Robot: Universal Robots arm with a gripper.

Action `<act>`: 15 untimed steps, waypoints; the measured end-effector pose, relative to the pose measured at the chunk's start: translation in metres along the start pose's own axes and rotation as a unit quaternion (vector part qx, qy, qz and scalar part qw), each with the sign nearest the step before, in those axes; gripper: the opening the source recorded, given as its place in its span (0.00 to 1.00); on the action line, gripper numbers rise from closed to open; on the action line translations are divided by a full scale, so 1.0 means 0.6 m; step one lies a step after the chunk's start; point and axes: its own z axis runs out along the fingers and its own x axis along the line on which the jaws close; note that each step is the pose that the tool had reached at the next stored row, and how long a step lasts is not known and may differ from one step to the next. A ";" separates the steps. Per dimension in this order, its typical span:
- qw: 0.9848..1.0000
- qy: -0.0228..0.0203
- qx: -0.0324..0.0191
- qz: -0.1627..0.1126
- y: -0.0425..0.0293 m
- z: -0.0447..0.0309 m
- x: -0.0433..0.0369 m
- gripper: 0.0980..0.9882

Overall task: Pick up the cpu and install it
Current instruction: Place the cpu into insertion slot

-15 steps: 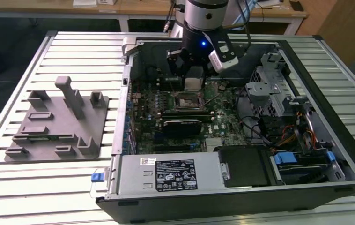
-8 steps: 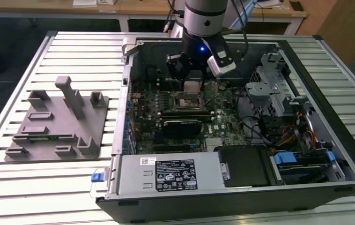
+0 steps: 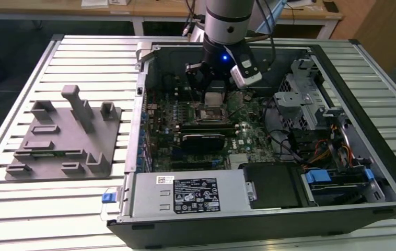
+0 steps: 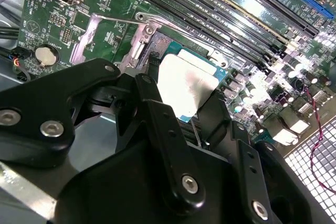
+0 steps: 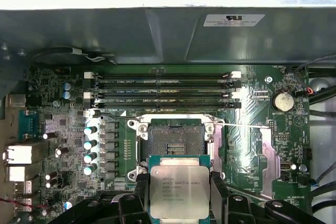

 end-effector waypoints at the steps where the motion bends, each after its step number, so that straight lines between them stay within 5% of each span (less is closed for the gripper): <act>1: 1.000 0.000 0.000 0.000 0.000 0.000 0.000 0.50; 15: 1.000 0.000 0.002 0.000 0.000 0.001 0.000 0.50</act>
